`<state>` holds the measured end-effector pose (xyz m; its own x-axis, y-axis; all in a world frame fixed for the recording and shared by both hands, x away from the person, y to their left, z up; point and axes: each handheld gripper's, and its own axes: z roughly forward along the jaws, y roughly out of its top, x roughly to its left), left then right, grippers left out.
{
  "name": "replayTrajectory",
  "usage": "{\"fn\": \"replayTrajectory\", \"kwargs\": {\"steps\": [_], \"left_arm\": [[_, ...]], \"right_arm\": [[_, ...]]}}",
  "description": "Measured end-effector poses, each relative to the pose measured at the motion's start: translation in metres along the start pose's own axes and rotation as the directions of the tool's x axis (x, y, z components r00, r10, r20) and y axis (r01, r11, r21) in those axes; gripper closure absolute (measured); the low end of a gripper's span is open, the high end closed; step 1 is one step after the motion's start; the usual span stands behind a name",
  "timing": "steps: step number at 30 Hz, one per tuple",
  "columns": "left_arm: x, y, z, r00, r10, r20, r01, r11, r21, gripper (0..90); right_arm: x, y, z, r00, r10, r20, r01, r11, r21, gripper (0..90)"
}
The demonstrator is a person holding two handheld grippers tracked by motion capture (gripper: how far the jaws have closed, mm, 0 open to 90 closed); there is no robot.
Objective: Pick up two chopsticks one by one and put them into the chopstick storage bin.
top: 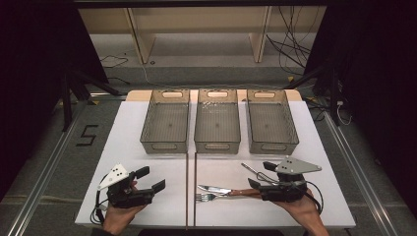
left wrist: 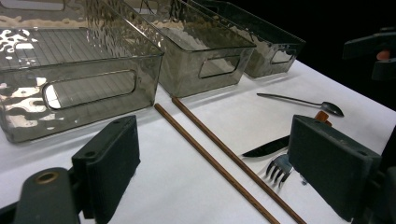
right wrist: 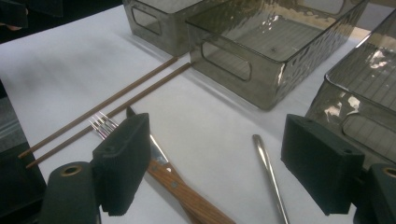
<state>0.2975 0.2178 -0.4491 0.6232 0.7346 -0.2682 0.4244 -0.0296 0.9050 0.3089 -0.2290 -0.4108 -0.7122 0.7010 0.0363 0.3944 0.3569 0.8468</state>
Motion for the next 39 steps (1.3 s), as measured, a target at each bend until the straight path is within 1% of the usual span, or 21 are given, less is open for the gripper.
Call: {"fn": "replayTrajectory", "kwargs": {"steps": [4,5,6,7,9,18,24,26,27,28,29,30,31,32,33,34,35,36,37,38,39], "left_arm": [[0.001,0.0,0.0,1.0,-0.002,0.0,0.002,1.0,-0.001,16.4],[0.001,0.0,0.0,1.0,-0.001,0.0,0.001,1.0,0.0,16.4],[0.001,0.0,0.0,1.0,-0.001,0.001,0.001,1.0,0.0,16.4],[0.001,0.0,0.0,1.0,-0.001,0.001,0.001,1.0,0.0,16.4],[0.0,0.0,0.0,1.0,0.001,0.0,-0.001,1.0,0.0,16.4],[0.0,0.0,0.0,1.0,-0.003,-0.001,0.003,1.0,0.001,16.4],[0.0,0.0,0.001,0.9999,-0.005,-0.013,0.005,0.9999,0.015,16.4],[0.001,0.0,0.002,0.9998,-0.01,-0.018,0.011,0.9995,0.028,16.4],[0.0,0.001,0.004,0.9993,-0.022,-0.03,0.023,0.9984,0.052,16.4],[0.0,0.001,0.004,0.9993,-0.022,-0.03,0.023,0.9984,0.052,16.4],[-0.002,0.002,0.006,0.9983,-0.044,-0.04,0.047,0.9952,0.085,16.4],[-0.002,0.002,0.006,0.9983,-0.044,-0.04,0.047,0.9952,0.085,16.4],[-0.006,0.003,0.011,0.9971,-0.054,-0.054,0.06,0.9903,0.125,16.5],[-0.006,0.003,0.011,0.9971,-0.054,-0.054,0.06,0.9903,0.125,16.9],[-0.013,0.006,0.017,0.9945,-0.066,-0.081,0.079,0.9814,0.175,17.0],[-0.013,0.006,0.017,0.9945,-0.066,-0.081,0.079,0.9814,0.175,17.0],[-0.021,0.007,0.024,0.9946,-0.063,-0.082,0.079,0.9731,0.216,17.1],[-0.021,0.007,0.024,0.9946,-0.063,-0.082,0.079,0.9731,0.216,17.8],[-0.029,0.009,0.031,0.9934,-0.053,-0.101,0.078,0.9625,0.26,18.3],[-0.029,0.009,0.031,0.9934,-0.053,-0.101,0.078,0.9625,0.26,18.3],[-0.032,0.01,0.034,0.9936,-0.055,-0.099,0.08,0.959,0.272,18.7]], "right_arm": [[-0.001,0.007,0.001,0.9997,-0.021,-0.015,0.021,0.999,0.025,25.3],[0.0,0.011,0.003,0.9992,-0.035,-0.019,0.036,0.998,0.044,25.4],[0.0,0.011,0.003,0.9992,-0.035,-0.019,0.036,0.998,0.044,25.4],[0.0,0.015,0.004,0.9985,-0.05,-0.021,0.051,0.997,0.06,25.5],[0.0,0.016,0.005,0.998,-0.06,-0.023,0.061,0.996,0.065,25.5],[0.001,0.025,0.015,0.9971,-0.072,-0.024,0.075,0.99,0.119,26.1],[0.007,0.031,0.023,0.9958,-0.088,-0.027,0.091,0.985,0.147,26.3],[0.01,0.033,0.026,0.9952,-0.094,-0.029,0.097,0.984,0.153,26.4],[0.012,0.034,0.028,0.9952,-0.094,-0.027,0.097,0.984,0.152,26.3],[0.012,0.034,0.028,0.9952,-0.094,-0.027,0.097,0.984,0.152,26.3],[0.013,0.034,0.029,0.9951,-0.097,-0.022,0.099,0.983,0.154,26.3],[0.013,0.034,0.029,0.9951,-0.097,-0.022,0.099,0.983,0.154,26.3],[0.014,0.033,0.03,0.9951,-0.097,-0.016,0.098,0.983,0.152,26.3],[0.014,0.033,0.03,0.9951,-0.097,-0.016,0.098,0.983,0.152,26.3],[0.014,0.033,0.03,0.9955,-0.095,-0.006,0.095,0.984,0.15,26.3],[0.014,0.033,0.03,0.9955,-0.095,-0.006,0.095,0.984,0.15,26.3],[0.014,0.032,0.03,0.9959,-0.091,-0.004,0.09,0.985,0.145,26.3],[0.014,0.032,0.03,0.9959,-0.091,-0.004,0.09,0.985,0.145,26.3],[0.014,0.031,0.029,0.9959,-0.091,0.004,0.089,0.985,0.146,26.3],[0.014,0.03,0.029,0.9962,-0.087,0.007,0.085,0.986,0.145,26.2],[0.014,0.03,0.029,0.9963,-0.086,0.008,0.084,0.986,0.147,26.0]]}}
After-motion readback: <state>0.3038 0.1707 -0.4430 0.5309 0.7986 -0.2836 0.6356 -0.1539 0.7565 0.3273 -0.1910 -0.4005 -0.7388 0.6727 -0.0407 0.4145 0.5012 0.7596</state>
